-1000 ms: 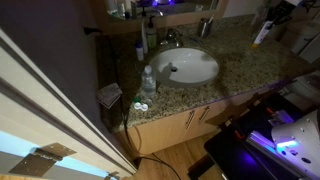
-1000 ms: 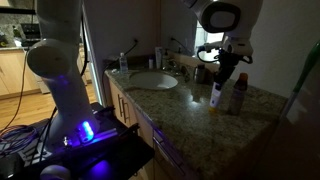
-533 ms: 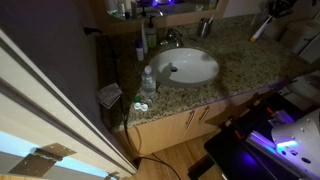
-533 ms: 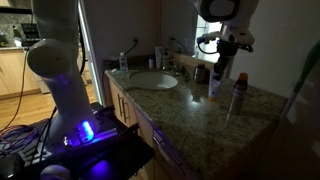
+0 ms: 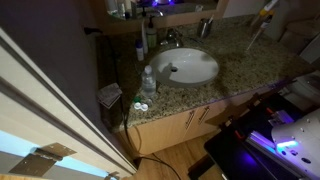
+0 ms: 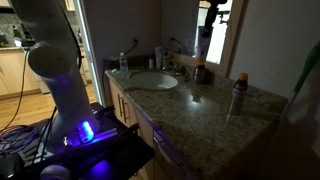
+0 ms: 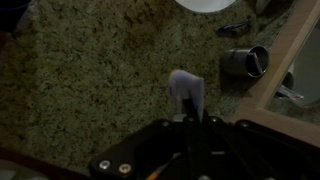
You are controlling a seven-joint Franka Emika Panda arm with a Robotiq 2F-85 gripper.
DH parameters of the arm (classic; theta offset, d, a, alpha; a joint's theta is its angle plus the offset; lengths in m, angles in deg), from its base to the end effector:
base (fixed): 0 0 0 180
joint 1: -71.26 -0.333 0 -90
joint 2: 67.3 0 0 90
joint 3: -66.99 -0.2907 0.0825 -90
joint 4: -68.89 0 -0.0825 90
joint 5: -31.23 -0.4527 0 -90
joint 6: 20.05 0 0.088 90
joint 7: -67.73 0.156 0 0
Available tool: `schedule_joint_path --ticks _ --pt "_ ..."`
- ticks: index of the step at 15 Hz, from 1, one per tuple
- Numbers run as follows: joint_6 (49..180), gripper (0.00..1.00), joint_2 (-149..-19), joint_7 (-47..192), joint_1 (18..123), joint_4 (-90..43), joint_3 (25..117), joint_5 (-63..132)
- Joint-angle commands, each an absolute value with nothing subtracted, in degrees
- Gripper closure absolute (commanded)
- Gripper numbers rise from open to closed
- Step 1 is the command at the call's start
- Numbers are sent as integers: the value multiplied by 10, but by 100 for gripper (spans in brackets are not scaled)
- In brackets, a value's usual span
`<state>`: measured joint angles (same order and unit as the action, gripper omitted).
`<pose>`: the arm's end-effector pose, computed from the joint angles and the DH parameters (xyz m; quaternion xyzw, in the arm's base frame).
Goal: Move the white tube from the right side to the left side of the sink
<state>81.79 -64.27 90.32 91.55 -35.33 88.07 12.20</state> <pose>0.4918 -0.3778 0.4716 -0.8177 0.5496 -0.0314 0.1684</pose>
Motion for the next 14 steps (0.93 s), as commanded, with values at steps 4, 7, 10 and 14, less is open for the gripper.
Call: schedule_joint_path --ticks 4,7,10,14 --pt "795 99 -632 857 880 -367 843 132" --pt "759 99 -569 852 844 -384 803 142" --pt "742 97 -586 865 831 -360 789 139" --pt "715 99 -526 863 820 -389 774 149"
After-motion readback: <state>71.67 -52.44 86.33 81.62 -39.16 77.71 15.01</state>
